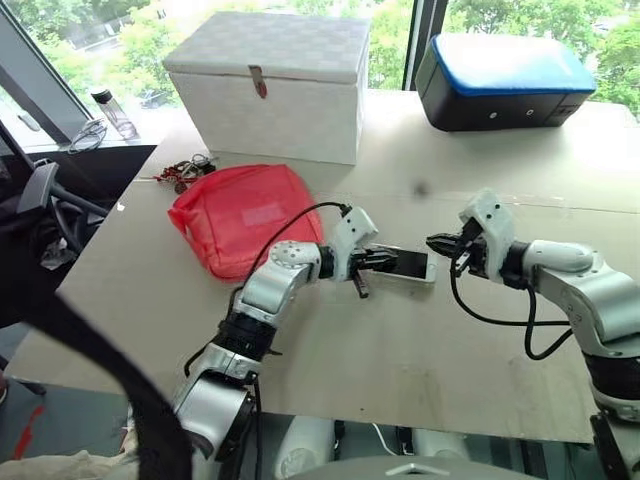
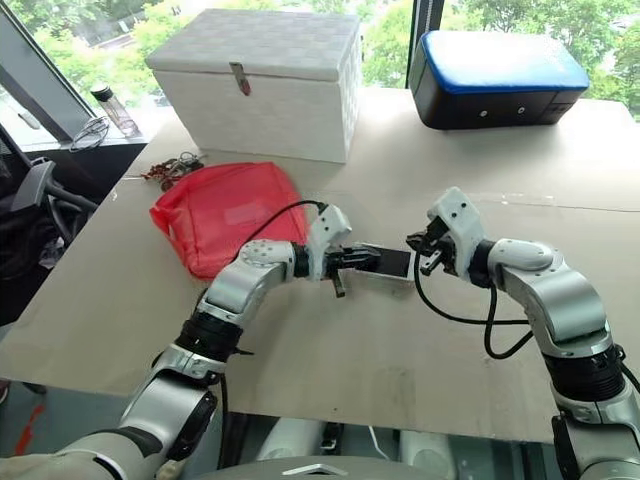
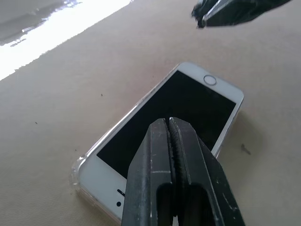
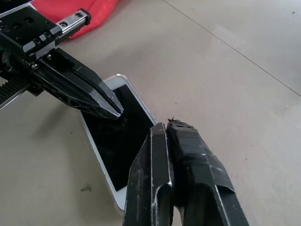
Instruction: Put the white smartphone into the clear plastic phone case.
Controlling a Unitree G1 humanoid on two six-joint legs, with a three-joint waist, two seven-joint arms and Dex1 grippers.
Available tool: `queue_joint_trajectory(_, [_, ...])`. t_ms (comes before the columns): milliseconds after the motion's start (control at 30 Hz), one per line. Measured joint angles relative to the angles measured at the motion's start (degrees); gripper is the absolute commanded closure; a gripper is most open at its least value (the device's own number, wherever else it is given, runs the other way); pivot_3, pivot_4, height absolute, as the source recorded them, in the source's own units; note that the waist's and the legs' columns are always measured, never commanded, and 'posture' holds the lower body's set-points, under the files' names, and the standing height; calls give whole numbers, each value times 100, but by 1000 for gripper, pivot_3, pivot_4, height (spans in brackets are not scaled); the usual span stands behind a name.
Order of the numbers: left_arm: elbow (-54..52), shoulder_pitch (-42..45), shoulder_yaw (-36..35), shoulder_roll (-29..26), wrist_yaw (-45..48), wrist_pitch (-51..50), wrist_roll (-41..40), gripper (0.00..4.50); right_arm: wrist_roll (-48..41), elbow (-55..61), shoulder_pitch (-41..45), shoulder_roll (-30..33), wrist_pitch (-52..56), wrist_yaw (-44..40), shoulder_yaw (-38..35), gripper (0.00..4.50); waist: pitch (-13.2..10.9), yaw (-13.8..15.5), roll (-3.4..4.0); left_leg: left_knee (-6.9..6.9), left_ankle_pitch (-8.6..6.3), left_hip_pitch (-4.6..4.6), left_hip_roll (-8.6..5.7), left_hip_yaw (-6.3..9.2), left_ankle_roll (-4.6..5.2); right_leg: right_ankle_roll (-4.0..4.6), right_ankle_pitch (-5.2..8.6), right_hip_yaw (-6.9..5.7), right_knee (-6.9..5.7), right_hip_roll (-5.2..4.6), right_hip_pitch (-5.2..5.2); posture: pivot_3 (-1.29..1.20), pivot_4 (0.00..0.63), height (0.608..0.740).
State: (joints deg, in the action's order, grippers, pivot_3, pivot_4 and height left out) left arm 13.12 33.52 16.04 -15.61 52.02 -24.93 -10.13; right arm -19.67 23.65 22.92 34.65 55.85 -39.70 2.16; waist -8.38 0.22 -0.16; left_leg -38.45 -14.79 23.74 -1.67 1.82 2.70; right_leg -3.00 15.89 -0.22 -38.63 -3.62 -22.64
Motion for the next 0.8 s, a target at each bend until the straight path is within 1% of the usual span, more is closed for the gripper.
queue_joint_trajectory(133, [115, 65, 14, 22, 4, 81, 94, 4425, 8, -113, 1, 76, -29, -63, 243, 4500, 0, -10, 0, -2, 0, -2, 0, 0, 1, 0, 0, 2, 0, -1, 4, 0, 150, 740])
queue_joint_trajectory(267, [117, 53, 30, 26, 13, 141, 126, 4425, 140, -731, 59, 104, -144, -151, 645, 4500, 1, -32, 0, -5, 0, -4, -1, 0, 1, 0, 0, 2, -3, -3, 5, 0, 150, 740])
queue_joint_trajectory(433, [112, -1, 55, 126, -9, 130, 157, 4425, 339, -1237, 560, 383, -291, -602, 1256, 4500, 13, -61, -14, -5, -1, -20, -1, 1, 1, 0, 0, -1, -8, -3, 19, 0, 150, 740])
queue_joint_trajectory(467, [112, -7, 59, 142, -31, 107, 158, 4425, 364, -1350, 616, 381, -309, -668, 1328, 4500, 18, -68, -20, -5, -1, -31, 0, 2, 2, 0, 0, 0, -7, -3, 30, 0, 150, 740])
queue_joint_trajectory(567, [101, -53, 91, 188, -109, 26, 195, 4425, 460, -1629, 757, 380, -386, -808, 1511, 4500, 25, -81, -26, 14, -4, -123, 3, 4, 5, 1, 3, 1, 22, -17, 124, 0, 150, 740])
queue_joint_trajectory(800, [-31, -197, 107, 194, -221, -125, 212, 4425, 606, -2241, 917, 285, -520, -1050, 1638, 4500, 96, -76, -73, 13, -5, -137, 4, 14, 4, 2, 1, -4, 31, -36, 140, 0, 150, 740])
